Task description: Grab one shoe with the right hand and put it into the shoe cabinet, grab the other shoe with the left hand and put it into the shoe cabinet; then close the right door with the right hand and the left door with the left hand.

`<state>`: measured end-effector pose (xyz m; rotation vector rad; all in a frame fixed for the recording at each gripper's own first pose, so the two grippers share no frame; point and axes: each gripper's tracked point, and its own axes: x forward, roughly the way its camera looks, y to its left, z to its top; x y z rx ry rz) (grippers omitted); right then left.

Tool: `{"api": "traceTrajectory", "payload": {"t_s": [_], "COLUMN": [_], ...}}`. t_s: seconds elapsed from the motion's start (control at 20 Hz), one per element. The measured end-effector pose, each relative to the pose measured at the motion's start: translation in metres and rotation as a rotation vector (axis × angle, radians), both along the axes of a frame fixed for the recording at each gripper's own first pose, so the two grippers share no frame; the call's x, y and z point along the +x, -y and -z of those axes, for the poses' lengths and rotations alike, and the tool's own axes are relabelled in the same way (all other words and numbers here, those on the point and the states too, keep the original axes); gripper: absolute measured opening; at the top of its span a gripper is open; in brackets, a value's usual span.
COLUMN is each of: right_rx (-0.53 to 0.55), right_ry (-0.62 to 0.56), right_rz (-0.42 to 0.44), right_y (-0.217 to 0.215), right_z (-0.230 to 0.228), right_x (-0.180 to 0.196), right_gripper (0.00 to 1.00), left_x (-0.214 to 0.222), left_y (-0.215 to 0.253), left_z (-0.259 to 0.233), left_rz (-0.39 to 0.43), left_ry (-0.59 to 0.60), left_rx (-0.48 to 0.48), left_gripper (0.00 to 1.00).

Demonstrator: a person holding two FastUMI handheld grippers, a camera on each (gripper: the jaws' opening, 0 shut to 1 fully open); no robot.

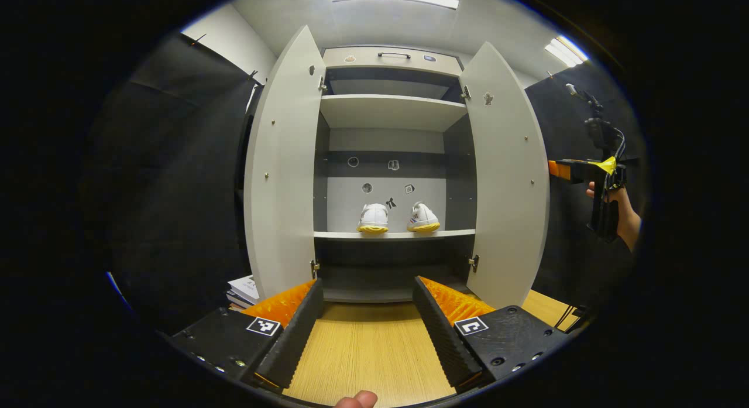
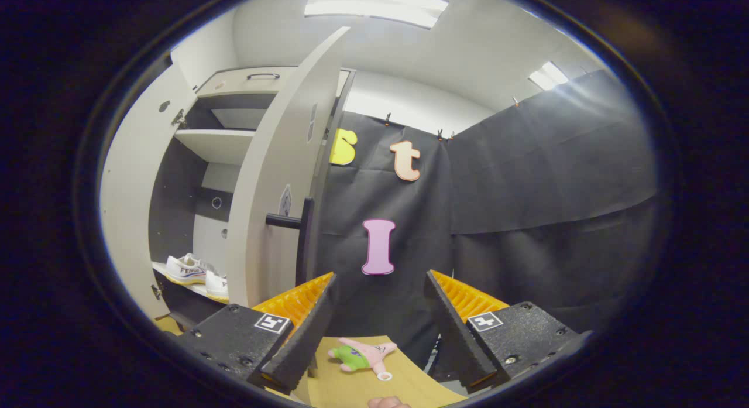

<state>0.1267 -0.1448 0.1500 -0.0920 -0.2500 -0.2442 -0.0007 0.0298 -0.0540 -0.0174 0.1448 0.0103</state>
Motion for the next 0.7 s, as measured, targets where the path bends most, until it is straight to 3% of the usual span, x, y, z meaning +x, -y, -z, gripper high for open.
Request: {"api": "traceTrajectory", "payload": {"t_s": [0.3,0.35,0.4,0.7], "right_rx": [0.006,0.019,0.031,0.042], "right_ry": [0.010,0.006,-0.001,-0.009], "right_rz": [-0.056,-0.073,-0.094,-0.190], "right_y": [-0.042,-0.049,-0.058,-0.110], "right_z": [0.002,0.003,0.005,0.006], "right_x": [0.001,0.003,0.005,0.023], "right_gripper": [0.96,0.92,0.96,0.96], "left_x": [-0.003,-0.002,-0.004,-0.009], "left_y": [-0.004,-0.006,-0.009,-0.025], "left_z": [-0.001,0.001,0.003,0.005], "left_rz": [-0.002,-0.007,-0.013,-0.051], "left_ry": [0.003,-0.002,-0.007,-0.012], "left_rx": [0.004,0.006,0.007,0.005], "left_gripper": [0.92,0.92,0.92,0.93]}}
